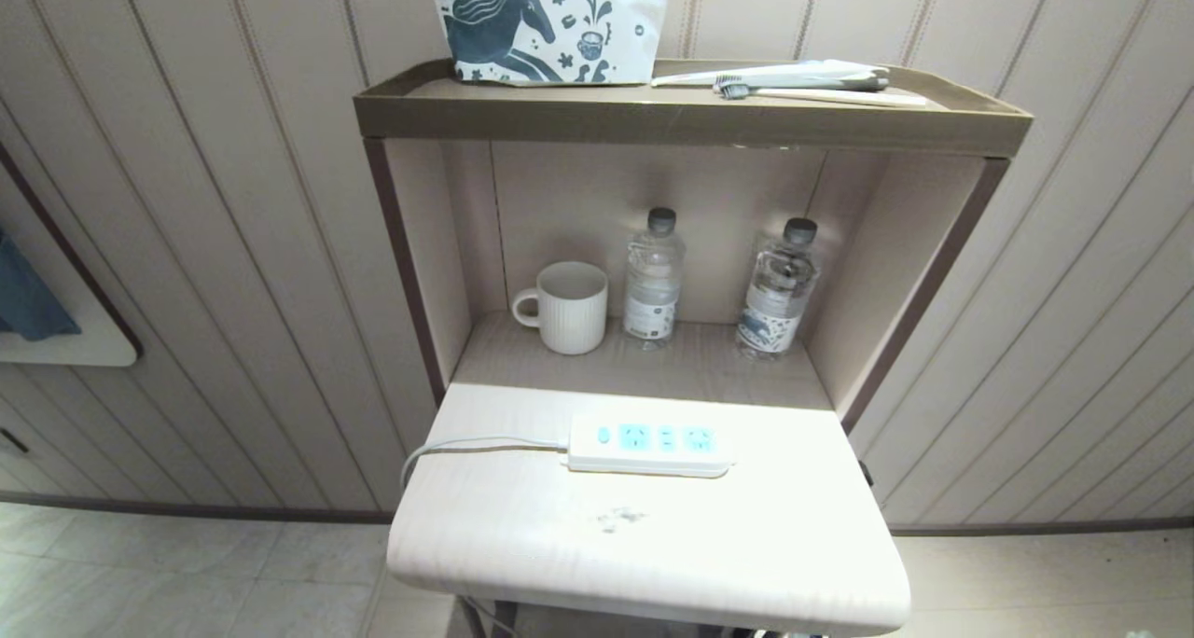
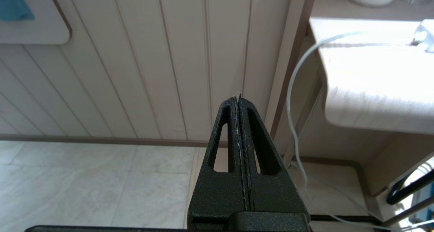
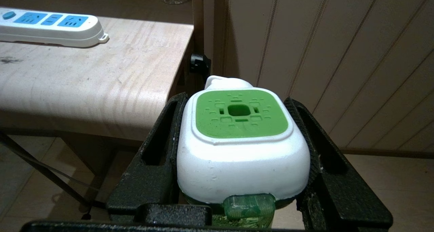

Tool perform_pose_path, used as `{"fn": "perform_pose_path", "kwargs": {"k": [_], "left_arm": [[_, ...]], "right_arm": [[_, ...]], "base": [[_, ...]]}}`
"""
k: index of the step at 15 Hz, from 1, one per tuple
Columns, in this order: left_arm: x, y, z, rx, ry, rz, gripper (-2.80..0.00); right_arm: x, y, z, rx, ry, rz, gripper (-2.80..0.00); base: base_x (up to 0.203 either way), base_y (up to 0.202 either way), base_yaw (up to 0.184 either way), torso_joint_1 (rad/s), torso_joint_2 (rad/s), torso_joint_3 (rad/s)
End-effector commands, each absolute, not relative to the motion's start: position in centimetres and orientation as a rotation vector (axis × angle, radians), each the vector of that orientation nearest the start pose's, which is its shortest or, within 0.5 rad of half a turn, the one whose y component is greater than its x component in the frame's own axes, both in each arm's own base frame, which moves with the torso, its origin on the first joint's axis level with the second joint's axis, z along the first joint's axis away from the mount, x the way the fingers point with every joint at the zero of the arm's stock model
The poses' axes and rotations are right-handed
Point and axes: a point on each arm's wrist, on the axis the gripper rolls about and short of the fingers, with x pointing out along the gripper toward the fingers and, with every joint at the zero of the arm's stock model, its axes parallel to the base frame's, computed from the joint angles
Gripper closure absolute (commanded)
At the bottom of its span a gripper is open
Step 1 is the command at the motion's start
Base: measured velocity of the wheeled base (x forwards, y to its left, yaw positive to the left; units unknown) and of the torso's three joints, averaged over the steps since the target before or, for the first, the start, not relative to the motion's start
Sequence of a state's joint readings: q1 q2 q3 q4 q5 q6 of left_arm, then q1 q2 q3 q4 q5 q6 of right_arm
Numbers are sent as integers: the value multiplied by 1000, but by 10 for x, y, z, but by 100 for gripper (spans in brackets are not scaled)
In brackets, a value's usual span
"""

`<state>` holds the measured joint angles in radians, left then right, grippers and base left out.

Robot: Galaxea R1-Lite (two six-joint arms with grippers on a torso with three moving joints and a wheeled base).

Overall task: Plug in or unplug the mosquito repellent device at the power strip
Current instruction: Place the mosquito repellent liquid on the table

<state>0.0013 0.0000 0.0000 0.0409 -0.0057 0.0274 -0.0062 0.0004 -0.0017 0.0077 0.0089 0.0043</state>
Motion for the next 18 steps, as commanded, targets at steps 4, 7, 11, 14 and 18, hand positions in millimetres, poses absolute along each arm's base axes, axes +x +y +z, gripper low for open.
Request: {"fn": "perform_pose_path", "kwargs": {"k": [4,7,11,14,18], "left_arm": [[-23,0,71,27,41,-5,0],[-23,0,71,29,41,-5,0],[-23,0,71,28,41,-5,0],[-23,0,71,28,41,-5,0],[-23,0,71,29,41,-5,0]], "right_arm": [[-23,0,75,2,8,3,0],[-23,0,75,-9,3,5,0],[-28,1,112,-20,-25,44,0],[-7,2,156,-14,89,101,0],[74,5,177,-30,269,203,0]], "base": [[0,0,0,-178,409,237],[0,0,0,-29,79,49],[0,0,0,-1,7,5],[0,0,0,0,0,0],[0,0,0,0,0,0]]}}
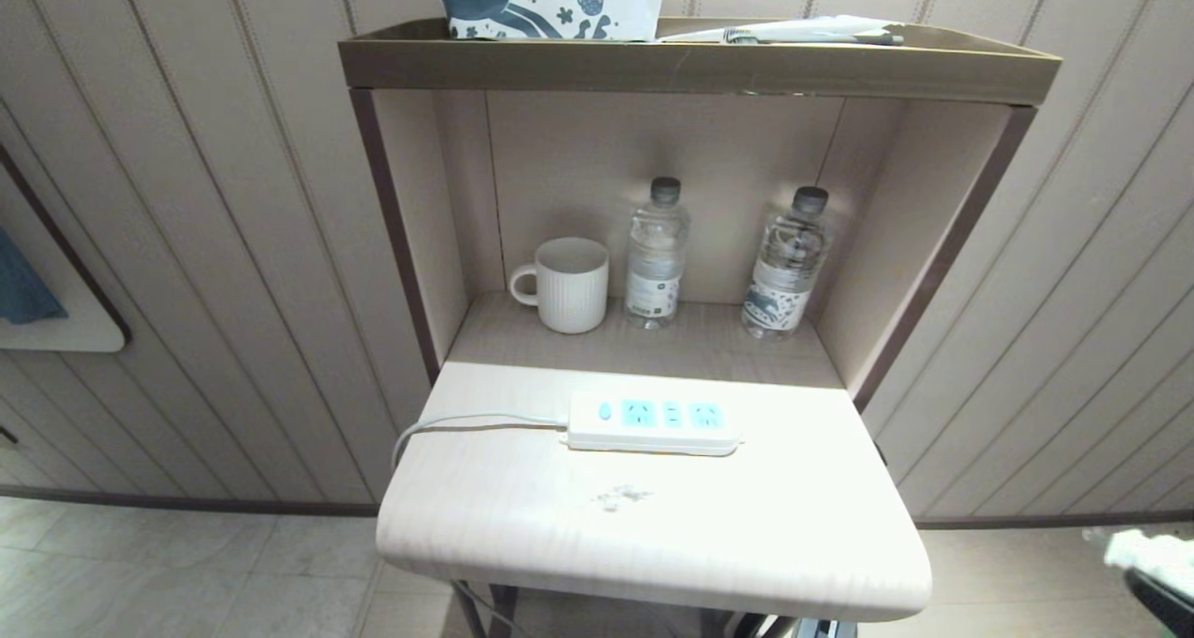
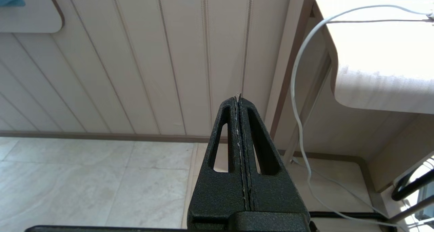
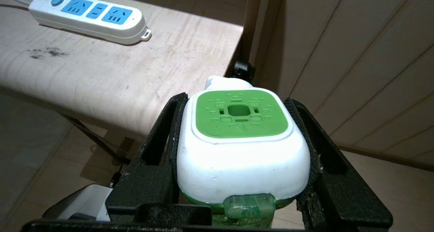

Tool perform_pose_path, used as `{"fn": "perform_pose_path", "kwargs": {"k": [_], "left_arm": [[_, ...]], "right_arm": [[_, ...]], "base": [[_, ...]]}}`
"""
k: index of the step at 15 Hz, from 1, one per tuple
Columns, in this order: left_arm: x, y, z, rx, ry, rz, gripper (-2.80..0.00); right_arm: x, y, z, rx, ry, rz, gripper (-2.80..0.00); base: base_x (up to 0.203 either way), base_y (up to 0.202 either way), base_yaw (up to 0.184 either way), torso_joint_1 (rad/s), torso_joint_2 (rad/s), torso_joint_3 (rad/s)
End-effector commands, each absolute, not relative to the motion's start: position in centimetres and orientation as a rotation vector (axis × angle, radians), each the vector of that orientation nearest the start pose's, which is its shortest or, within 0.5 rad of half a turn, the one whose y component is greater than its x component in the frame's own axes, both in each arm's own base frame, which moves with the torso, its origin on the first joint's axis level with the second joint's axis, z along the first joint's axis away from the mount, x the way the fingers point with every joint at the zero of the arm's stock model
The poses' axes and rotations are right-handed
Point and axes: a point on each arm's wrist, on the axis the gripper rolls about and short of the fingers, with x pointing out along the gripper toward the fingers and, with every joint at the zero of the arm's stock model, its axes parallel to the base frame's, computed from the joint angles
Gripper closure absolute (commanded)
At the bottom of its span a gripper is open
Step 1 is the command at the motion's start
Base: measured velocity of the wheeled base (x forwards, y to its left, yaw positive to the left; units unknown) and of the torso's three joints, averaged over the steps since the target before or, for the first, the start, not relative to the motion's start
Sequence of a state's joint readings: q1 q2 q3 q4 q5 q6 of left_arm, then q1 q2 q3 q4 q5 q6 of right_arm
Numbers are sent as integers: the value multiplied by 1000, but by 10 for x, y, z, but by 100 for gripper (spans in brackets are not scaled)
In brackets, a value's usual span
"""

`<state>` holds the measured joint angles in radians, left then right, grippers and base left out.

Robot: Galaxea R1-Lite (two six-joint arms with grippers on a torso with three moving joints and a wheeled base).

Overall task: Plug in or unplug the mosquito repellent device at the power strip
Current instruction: Place the mosquito repellent liquid on the table

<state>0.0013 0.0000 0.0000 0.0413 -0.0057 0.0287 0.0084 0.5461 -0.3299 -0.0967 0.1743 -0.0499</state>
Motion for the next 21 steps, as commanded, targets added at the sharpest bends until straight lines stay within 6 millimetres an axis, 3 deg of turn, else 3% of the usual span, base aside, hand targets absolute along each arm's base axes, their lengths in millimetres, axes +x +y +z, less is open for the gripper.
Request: {"fn": "perform_pose_path", "kwargs": {"k": [1,3,6,8,13,21], "left_arm": [[-23,0,71,29,41,-5,0],[-23,0,71,29,41,-5,0],[-23,0,71,29,41,-5,0],[-23,0,71,27,41,-5,0],[-23,0,71,27,41,-5,0],[-23,0,71,27,41,-5,0]], "right_arm": [[95,9,177,-37,285,230,0],[130,30,172,-70,274,272,0],[155,78,164,-67,137,202,0],[159,88,162,-35,72,138,0],[195,115,140,31,-67,-117,0],[227,136,133,102,-79,-169,0]], "base": [[0,0,0,0,0,0],[0,0,0,0,0,0],[0,0,0,0,0,0],[0,0,0,0,0,0],[0,0,0,0,0,0],[0,0,0,0,0,0]]}}
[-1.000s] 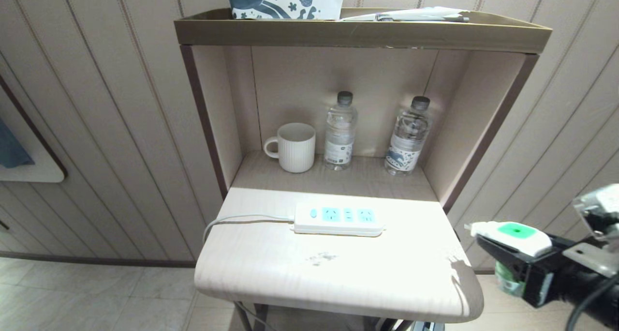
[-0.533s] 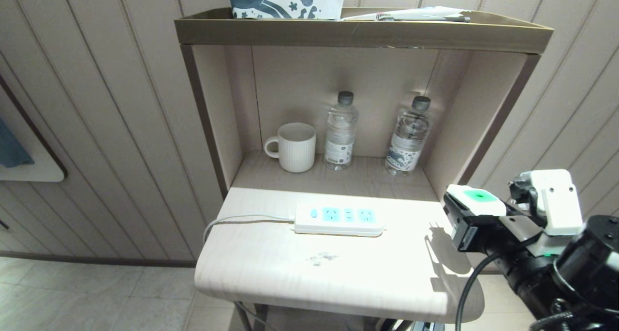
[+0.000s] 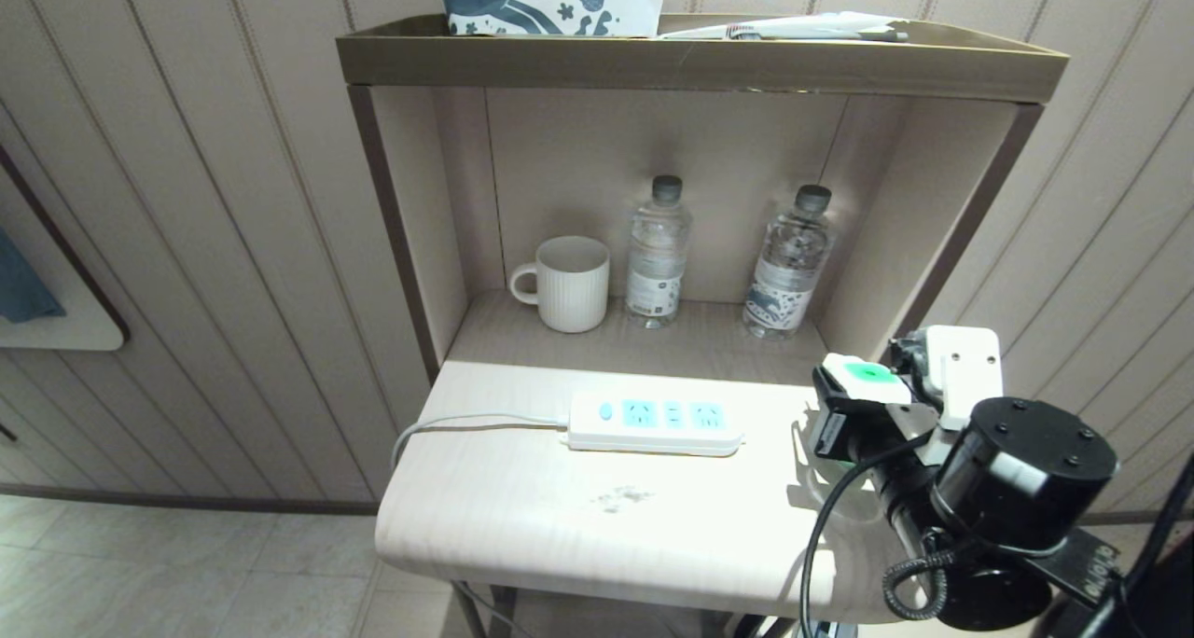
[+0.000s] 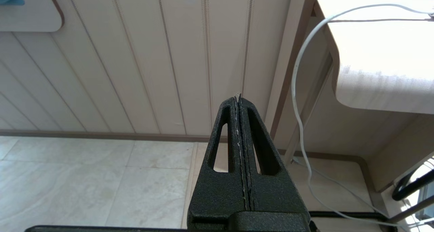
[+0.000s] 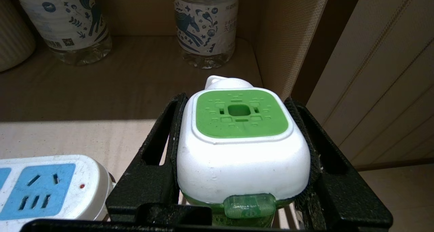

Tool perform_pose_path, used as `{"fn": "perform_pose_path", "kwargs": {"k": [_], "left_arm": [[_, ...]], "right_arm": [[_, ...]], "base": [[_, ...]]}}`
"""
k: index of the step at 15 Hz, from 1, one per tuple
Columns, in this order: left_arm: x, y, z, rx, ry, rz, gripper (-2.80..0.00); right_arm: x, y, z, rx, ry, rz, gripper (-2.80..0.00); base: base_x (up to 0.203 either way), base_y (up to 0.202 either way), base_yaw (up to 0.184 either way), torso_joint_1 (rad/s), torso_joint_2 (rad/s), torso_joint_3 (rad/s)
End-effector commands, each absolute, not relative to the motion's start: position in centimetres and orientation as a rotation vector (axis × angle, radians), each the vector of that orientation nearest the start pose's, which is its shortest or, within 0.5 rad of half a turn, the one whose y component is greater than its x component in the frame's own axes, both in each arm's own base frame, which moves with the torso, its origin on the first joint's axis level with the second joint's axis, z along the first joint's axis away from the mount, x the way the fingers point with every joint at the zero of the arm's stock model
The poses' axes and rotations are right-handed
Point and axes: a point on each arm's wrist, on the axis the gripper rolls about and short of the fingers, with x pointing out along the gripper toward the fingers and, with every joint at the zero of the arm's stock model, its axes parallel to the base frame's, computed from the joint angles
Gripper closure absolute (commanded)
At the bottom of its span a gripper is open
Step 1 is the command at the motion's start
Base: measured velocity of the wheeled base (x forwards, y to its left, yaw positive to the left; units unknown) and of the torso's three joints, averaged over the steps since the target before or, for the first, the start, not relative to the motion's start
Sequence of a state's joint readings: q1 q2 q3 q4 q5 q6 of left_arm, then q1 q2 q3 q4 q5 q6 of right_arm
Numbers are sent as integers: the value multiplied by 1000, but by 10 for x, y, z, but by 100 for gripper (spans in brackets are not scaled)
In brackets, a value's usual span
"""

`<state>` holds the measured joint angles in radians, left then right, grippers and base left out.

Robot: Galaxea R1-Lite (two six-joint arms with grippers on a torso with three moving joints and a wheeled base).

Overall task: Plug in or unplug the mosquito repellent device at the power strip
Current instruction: Place the mosquito repellent liquid on the table

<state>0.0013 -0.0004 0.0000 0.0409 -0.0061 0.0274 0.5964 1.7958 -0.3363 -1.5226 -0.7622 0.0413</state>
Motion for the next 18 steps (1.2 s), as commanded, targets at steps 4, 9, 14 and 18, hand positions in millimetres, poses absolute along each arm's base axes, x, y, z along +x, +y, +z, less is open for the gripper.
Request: {"fn": "perform_pose_path", "kwargs": {"k": [4,9,14,18], "left_arm": [[-23,0,71,29,41,-5,0],[-23,0,71,28,41,-5,0],[-23,0,71,27,41,-5,0],[-23,0,71,27,41,-5,0]], "right_arm": [[235,141,130,97,-77,-198,0],[247,150,134,83,-102,-207,0],[250,152,127,76,-84,-207,0],[246,153,124,70,-70,-199,0]], "base": [[0,0,0,0,0,0],[0,0,0,0,0,0],[0,0,0,0,0,0],[0,0,0,0,0,0]]}}
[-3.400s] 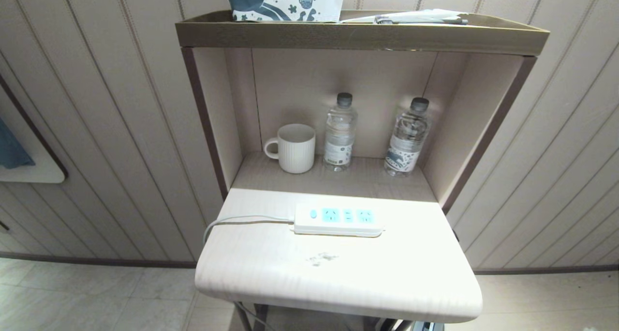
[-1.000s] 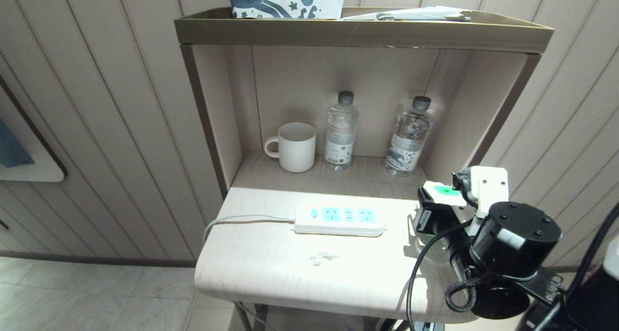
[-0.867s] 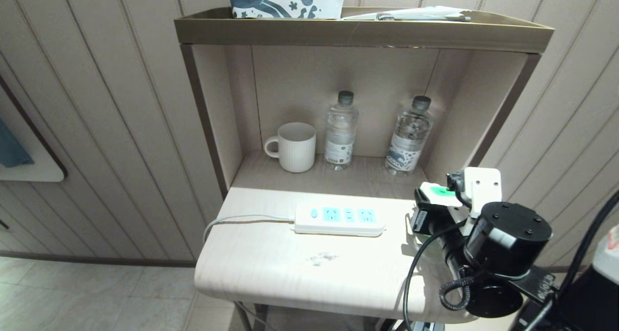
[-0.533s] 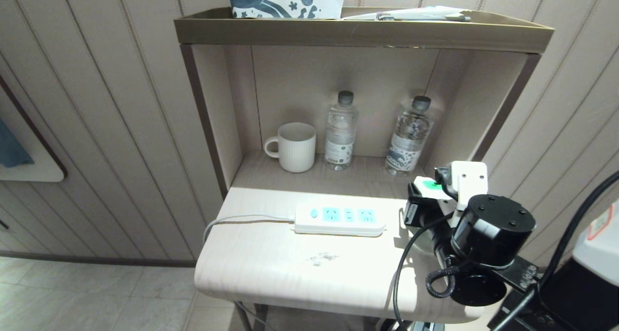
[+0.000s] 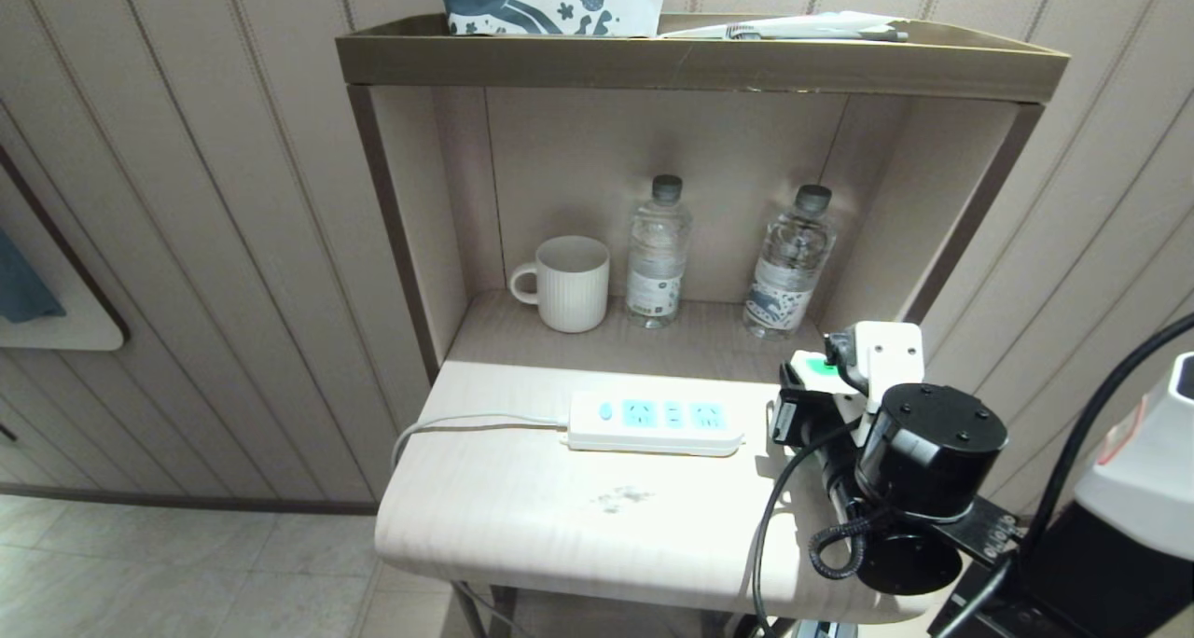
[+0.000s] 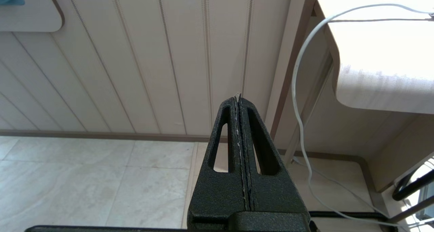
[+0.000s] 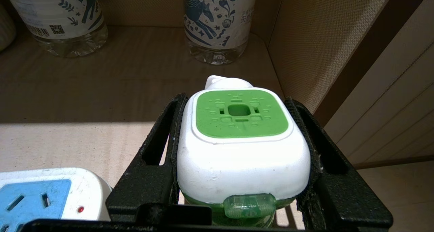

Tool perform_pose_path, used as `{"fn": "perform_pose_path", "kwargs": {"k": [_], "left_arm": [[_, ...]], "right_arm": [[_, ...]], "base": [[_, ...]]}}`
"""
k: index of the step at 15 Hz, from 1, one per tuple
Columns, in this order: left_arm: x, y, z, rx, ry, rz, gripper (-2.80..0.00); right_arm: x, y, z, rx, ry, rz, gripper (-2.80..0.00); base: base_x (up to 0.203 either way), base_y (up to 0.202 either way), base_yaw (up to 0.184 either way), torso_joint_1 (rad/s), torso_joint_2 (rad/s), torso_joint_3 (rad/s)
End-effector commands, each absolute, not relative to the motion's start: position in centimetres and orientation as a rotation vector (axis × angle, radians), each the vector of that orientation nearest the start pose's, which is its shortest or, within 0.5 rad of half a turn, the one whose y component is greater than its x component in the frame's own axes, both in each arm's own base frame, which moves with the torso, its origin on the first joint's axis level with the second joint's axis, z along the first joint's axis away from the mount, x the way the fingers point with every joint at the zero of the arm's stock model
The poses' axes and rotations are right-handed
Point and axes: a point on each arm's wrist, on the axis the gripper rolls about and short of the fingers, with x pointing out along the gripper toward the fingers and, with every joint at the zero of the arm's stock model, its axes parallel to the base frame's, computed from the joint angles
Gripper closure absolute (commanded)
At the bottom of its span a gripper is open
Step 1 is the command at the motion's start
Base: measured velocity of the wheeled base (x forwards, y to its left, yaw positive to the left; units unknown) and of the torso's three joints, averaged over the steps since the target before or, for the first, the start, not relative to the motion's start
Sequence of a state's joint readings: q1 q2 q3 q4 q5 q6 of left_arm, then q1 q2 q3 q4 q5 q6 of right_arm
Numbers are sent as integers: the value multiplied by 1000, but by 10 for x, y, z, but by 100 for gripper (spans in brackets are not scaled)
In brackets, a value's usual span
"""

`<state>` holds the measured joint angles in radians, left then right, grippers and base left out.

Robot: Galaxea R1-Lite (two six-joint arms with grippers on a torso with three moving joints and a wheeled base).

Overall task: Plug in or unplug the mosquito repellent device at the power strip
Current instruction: Place the mosquito repellent liquid on the table

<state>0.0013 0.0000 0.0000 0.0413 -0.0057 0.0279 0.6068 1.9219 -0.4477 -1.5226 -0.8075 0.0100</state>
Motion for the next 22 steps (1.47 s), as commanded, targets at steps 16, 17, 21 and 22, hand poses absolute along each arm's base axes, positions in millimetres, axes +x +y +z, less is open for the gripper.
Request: {"fn": "perform_pose_path", "kwargs": {"k": [16,17,21,22], "left_arm": [[-23,0,71,29,41,-5,0],[-23,0,71,27,41,-5,0],[-23,0,71,29,41,-5,0],[-23,0,71,29,41,-5,0]], "right_arm": [[239,153,122,63,-59,-216,-280],[239,153,122,61,-58,-216,-280],[235,150,128,66,-71,-217,-280],[230,148,136,68,-89,-214,-280]], "base": [[0,0,0,0,0,0],[0,0,0,0,0,0],[0,0,0,0,0,0],[0,0,0,0,0,0]]}}
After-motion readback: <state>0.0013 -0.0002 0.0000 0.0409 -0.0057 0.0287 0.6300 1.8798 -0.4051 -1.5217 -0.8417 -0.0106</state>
